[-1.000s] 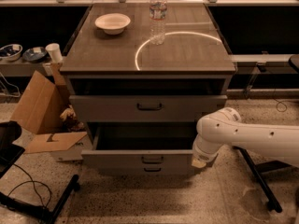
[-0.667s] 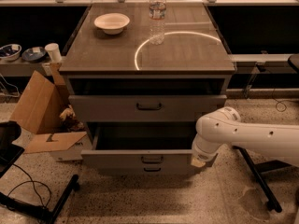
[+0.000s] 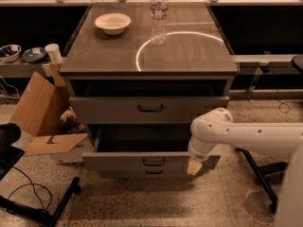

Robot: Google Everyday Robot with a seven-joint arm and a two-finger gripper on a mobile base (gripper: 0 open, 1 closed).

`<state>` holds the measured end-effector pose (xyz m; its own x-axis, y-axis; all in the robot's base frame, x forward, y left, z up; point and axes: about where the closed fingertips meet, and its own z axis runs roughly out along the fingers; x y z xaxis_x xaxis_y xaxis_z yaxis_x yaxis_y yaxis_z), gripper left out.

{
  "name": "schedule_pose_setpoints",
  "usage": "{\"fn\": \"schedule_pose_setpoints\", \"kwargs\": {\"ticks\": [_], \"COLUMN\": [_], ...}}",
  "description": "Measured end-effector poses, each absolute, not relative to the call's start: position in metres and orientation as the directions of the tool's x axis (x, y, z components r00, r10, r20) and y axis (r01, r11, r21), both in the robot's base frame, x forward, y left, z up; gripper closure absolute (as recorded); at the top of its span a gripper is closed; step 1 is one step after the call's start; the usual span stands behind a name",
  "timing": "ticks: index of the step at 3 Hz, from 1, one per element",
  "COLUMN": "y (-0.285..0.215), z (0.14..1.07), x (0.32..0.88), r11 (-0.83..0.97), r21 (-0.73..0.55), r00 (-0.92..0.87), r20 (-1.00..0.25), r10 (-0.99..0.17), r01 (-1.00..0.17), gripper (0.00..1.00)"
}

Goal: Open middle drawer

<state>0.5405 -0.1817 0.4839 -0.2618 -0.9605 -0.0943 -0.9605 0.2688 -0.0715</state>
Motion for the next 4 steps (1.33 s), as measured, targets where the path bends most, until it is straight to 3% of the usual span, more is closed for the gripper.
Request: {"fn": "schedule_pose_setpoints", "kwargs": {"ticks": [1,3,4], "y": [-0.159,-0.155,-0.144], "z": [0.434,0.423,0.402], "x": [0.581,0.579,0.545], "r11": [0.189,0.185,0.185], "r21": [-0.064,-0.038,0.045], "r00": [-0.185,-0.183,-0.188], "r20": [-0.067,-0.069,-0.064], "r10": [-0.981,-0.981,-0.98], "r01": [-0.98,-0.982,-0.982], "gripper": [0.0,0.0,0.18]}}
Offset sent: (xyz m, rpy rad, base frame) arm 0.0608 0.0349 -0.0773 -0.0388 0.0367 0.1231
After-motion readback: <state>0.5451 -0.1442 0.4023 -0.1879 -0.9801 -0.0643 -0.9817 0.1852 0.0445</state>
